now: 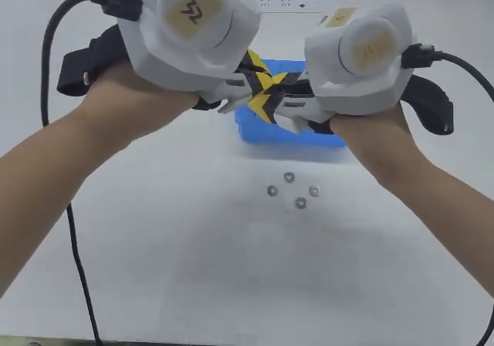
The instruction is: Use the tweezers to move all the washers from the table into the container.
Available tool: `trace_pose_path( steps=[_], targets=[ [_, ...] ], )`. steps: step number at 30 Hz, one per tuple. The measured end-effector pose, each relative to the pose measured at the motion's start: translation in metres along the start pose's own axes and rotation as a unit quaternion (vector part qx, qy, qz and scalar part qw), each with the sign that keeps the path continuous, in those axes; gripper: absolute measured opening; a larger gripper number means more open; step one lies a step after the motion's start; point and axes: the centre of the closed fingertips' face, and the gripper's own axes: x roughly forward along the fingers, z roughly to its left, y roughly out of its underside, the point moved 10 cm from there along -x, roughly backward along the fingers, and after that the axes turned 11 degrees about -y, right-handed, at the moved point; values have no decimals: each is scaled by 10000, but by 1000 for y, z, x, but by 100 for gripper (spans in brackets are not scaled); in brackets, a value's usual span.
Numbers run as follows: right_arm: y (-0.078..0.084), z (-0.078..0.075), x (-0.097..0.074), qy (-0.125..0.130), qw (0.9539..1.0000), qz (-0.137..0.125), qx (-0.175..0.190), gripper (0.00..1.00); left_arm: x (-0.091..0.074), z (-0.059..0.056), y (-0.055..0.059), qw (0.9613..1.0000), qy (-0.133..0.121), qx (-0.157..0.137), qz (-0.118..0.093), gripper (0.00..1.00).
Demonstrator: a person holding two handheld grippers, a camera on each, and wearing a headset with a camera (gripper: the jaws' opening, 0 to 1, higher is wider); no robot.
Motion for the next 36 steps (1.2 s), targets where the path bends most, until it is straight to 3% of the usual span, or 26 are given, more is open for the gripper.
trace_pose_path(
  steps=[4, 7, 10, 15, 18, 25, 36],
  targets=[
    [-10, 19, -17, -54, 9997, -172, -140, 10, -23, -11, -11, 9997, 125, -124, -174, 0],
    [-13, 32, -23, -121, 9994, -278, -143, 9, -30, -16, -14, 9993, 172, -200, -275, 0],
    [-15, 42, -28, -207, 9990, -402, -22, 10, -41, -24, -18, 9987, 246, -297, -342, 0],
    [-10, 54, -32, -364, 9982, -458, 152, 11, -50, -34, -18, 9988, 240, -201, -369, 0],
    [-6, 61, -34, -487, 9968, -532, 347, 10, -55, -39, -19, 9981, 291, -354, -404, 0],
    [8, 68, -34, -560, 9955, -497, 574, 9, -55, -53, -13, 9976, 266, -533, -365, 0],
    [35, 69, -25, -615, 9949, -186, 776, 9, -35, -67, 5, 9945, 442, -930, -170, 0]
  ],
)
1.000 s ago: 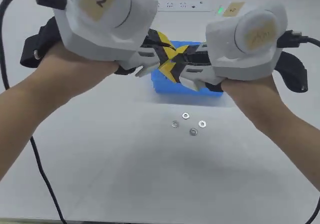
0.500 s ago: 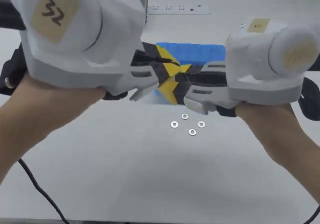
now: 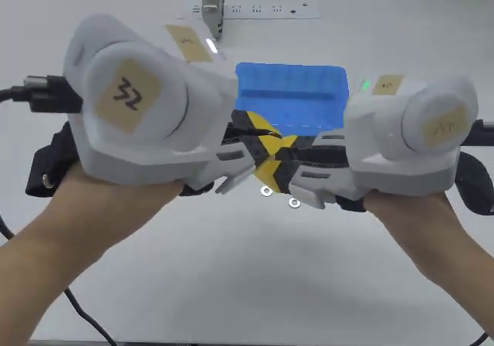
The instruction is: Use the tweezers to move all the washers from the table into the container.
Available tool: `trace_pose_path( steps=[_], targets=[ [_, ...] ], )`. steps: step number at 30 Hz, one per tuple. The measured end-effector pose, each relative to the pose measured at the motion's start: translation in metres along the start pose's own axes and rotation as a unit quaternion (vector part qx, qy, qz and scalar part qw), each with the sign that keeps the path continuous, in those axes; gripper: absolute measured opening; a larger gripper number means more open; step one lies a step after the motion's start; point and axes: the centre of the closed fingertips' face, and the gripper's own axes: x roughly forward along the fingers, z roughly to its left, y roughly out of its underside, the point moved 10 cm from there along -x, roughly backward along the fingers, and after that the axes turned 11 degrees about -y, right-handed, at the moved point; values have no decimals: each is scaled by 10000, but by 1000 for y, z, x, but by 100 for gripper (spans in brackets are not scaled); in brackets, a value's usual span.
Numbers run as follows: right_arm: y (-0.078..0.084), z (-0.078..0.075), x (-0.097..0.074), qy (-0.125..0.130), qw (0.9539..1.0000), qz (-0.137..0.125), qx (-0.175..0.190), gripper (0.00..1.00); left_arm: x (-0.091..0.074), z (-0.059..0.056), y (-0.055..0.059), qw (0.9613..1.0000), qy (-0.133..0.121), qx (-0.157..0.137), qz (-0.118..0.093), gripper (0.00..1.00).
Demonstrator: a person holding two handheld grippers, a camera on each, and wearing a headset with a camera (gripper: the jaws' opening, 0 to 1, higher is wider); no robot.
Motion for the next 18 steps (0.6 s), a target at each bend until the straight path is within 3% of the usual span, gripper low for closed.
trace_pose_path(
  steps=[18],
  targets=[
    [14, -15, 11, -4, 9997, 195, 127, 9, 18, 5, 15, 9997, -11, -169, 175, 0]
  ],
)
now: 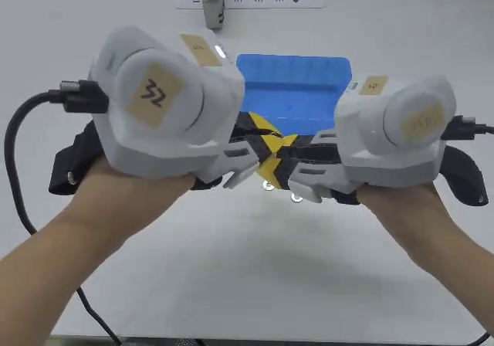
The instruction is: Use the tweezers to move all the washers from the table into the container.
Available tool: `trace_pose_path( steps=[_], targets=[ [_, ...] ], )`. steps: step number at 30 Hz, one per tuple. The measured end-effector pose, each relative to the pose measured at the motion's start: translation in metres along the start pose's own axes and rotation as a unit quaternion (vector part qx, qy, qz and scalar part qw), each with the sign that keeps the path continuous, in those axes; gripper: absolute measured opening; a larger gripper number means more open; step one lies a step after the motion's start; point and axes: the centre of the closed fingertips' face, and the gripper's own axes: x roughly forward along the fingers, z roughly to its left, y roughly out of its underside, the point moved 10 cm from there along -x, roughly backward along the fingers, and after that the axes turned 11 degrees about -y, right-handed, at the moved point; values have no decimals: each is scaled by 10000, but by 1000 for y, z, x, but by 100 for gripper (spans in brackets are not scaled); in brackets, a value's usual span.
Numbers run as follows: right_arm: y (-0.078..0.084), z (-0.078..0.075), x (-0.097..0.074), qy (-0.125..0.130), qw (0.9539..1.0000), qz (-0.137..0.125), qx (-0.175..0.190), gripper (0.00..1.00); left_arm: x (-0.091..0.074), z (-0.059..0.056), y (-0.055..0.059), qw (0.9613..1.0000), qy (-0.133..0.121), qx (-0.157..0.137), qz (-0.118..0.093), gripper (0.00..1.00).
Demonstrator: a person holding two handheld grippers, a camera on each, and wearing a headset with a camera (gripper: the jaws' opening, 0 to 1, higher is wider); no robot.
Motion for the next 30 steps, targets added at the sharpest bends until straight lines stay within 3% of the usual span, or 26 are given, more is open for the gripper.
trace_pose_path(
  steps=[10, 17, 21, 25, 30],
  targets=[
    [8, -2, 7, -17, 9998, 172, -16, 9, 7, -5, 7, 9996, 14, 190, 190, 0],
    [9, -4, 7, -23, 9999, 112, -8, 7, 10, -2, 8, 9997, -54, 171, 138, 0],
    [8, -2, 7, 127, 9988, 336, -347, 5, 14, -1, 6, 9999, 24, 83, 144, 0],
    [7, -2, 6, 188, 9975, 512, -450, 3, 16, -4, 2, 9995, 60, 214, 214, 0],
    [3, 3, 1, 250, 9970, 510, -528, 3, 10, -5, -3, 9993, 78, 314, 205, 0]
  ],
)
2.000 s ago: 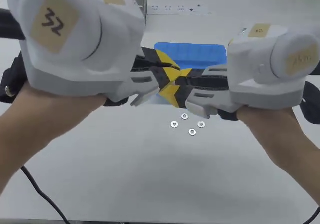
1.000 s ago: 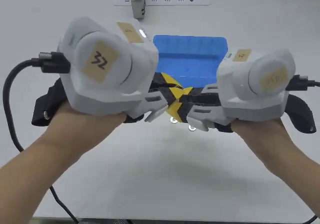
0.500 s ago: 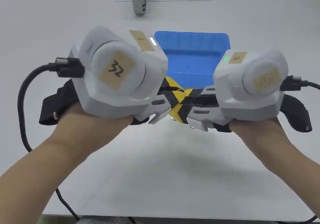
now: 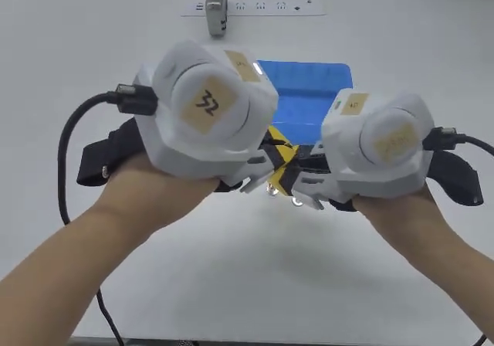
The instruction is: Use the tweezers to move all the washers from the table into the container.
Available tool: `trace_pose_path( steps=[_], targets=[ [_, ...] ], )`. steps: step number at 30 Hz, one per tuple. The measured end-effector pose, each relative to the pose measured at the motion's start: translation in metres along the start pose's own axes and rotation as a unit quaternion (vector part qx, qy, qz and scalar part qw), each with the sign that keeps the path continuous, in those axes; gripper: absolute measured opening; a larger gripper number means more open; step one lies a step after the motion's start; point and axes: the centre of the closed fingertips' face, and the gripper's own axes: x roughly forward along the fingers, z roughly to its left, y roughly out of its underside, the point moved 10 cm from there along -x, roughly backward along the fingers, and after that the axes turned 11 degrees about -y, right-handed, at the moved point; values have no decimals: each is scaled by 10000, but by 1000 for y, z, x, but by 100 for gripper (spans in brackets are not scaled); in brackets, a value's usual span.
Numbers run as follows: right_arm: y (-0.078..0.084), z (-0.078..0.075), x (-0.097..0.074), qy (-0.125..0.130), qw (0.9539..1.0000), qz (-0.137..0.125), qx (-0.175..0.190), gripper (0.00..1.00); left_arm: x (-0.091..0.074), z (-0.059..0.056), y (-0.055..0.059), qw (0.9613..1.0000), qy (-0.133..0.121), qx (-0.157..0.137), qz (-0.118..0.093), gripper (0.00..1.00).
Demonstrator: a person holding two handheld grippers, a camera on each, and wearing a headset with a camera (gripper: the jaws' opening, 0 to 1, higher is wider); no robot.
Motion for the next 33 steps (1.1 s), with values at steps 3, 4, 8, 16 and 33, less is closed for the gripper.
trace_pose_path(
  steps=[3, 4, 8, 16, 33],
  targets=[
    [-6, 2, -4, 71, 9999, -39, -91, 3, -5, 1, -5, 10000, -38, 32, -66, 0],
    [-9, 4, -7, 98, 9999, -35, -132, 3, -7, 1, -7, 9999, -53, 69, -85, 0],
    [-18, 2, -13, 168, 9996, -80, -230, 3, -13, 3, -15, 9996, -117, 221, -147, 0],
    [-38, -4, -24, 385, 9979, -123, -510, 3, -24, 12, -34, 9982, -269, 415, -333, 0],
    [-60, -18, -33, 638, 9943, -188, -839, 3, -25, 24, -51, 9952, -503, 661, -524, 0]
  ],
)
